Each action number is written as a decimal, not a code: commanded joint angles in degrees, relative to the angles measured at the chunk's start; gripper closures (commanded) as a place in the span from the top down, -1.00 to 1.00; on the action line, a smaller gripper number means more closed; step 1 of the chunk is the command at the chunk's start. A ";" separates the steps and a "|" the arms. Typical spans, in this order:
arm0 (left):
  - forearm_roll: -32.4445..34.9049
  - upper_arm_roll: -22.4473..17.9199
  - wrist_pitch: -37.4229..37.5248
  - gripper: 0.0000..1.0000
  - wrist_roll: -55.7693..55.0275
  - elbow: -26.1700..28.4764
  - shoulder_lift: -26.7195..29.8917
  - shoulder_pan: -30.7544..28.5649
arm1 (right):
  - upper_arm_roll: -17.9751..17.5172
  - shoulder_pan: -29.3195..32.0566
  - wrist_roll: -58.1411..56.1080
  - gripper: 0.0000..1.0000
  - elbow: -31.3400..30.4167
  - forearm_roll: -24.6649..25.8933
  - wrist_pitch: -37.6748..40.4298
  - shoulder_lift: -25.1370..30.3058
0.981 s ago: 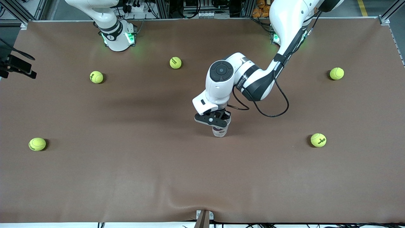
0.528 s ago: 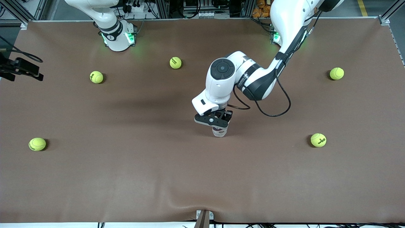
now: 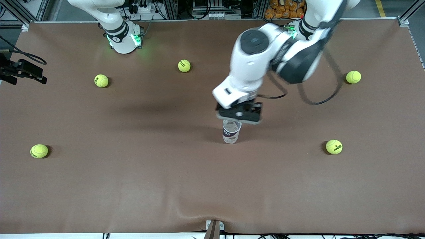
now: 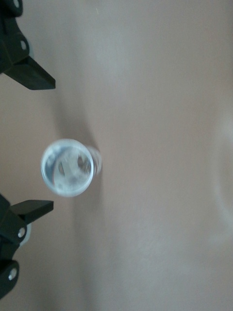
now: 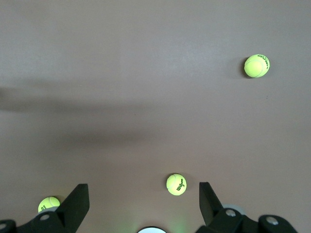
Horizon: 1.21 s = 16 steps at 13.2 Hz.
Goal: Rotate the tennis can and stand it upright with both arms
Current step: 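Open the left gripper and lift it off the upright can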
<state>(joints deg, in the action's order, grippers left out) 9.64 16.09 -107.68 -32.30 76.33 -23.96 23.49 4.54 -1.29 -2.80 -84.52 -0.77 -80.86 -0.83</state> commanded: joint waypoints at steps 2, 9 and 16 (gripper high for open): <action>-3.31 -0.10 8.69 1.00 2.76 1.63 7.69 -8.78 | -0.05 0.94 0.51 1.00 0.32 0.59 0.70 0.57; -3.93 0.17 23.12 1.00 12.22 1.36 14.56 -23.03 | -0.14 0.94 0.51 1.00 0.41 0.33 0.44 0.48; -9.11 -0.10 25.07 1.00 20.43 5.92 20.88 -31.40 | -0.14 3.84 0.43 1.00 0.32 -0.46 0.61 0.48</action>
<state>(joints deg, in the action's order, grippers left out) 1.99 15.64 -81.45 -12.44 77.88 -6.66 -7.13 5.14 1.66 -2.78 -84.45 -0.85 -80.83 -0.79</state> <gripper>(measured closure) 0.000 0.000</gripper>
